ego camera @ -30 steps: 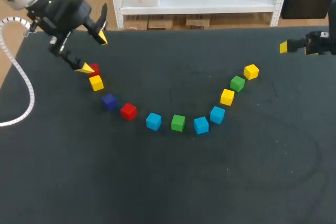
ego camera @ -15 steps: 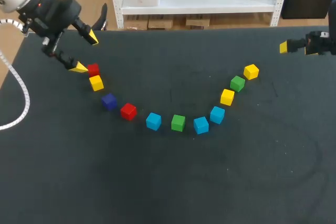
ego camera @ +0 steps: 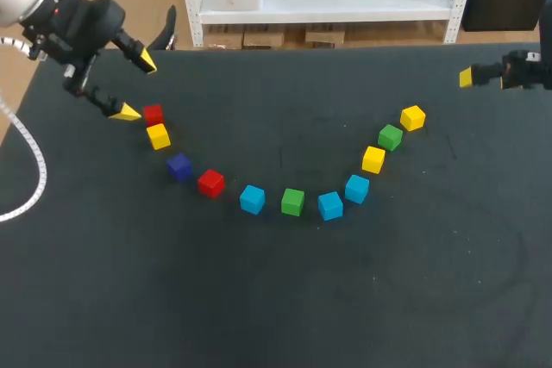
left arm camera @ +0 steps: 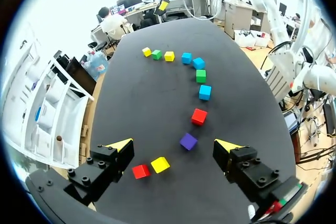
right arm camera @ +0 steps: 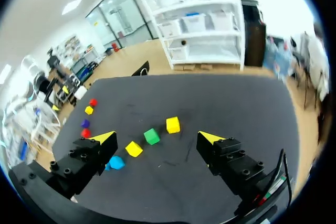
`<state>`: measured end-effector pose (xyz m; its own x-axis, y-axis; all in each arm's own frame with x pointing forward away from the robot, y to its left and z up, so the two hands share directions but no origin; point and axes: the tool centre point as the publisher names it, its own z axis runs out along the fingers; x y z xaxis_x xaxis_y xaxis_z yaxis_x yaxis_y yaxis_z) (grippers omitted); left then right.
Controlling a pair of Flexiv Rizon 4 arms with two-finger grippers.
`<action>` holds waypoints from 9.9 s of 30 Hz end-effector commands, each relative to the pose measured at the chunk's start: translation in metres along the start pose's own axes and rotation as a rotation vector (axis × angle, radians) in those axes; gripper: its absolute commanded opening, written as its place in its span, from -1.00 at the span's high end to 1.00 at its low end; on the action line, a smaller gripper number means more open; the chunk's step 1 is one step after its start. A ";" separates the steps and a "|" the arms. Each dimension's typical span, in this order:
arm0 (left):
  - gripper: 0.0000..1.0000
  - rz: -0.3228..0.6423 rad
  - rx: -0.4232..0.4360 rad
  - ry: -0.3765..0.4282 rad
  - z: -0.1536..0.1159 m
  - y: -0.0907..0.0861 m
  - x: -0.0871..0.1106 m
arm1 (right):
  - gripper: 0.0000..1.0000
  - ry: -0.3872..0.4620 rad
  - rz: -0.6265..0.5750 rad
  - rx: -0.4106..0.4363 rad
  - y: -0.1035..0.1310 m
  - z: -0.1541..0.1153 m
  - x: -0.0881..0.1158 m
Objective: Place the blue cubes, place green cubes on the blue cubes, place the yellow cubes on the green cubes, then place the red cubes on the yellow cubes, and place purple cube on the red cubes.
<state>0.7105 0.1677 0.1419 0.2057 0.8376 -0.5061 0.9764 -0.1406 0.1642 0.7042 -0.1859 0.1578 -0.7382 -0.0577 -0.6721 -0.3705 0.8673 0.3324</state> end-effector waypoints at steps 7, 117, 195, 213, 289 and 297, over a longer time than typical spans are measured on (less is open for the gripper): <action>-1.00 0.003 -0.005 -0.002 -0.001 -0.002 0.001 | -1.00 0.407 -0.911 -0.421 0.013 -0.024 -0.022; -1.00 0.003 -0.005 -0.002 -0.001 -0.002 0.001 | 0.13 0.755 -1.460 -0.397 0.156 0.159 0.166; -1.00 0.003 -0.005 -0.002 -0.001 -0.002 0.001 | 1.00 0.823 -1.176 -0.166 0.148 0.226 0.099; -1.00 0.003 -0.005 -0.002 -0.001 -0.002 0.001 | 1.00 0.825 -1.167 -0.181 0.144 0.229 0.100; -1.00 0.003 -0.005 -0.002 -0.001 -0.002 0.001 | -1.00 0.774 -0.999 -0.077 0.140 0.117 0.096; -1.00 0.003 -0.005 -0.002 -0.001 -0.002 0.001 | -1.00 0.793 -0.969 -0.028 0.143 0.107 0.114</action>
<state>0.7087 0.1682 0.1421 0.2052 0.8377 -0.5061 0.9762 -0.1383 0.1668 0.6351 -0.0114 0.0601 -0.2844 -0.9569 -0.0582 -0.9585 0.2852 -0.0056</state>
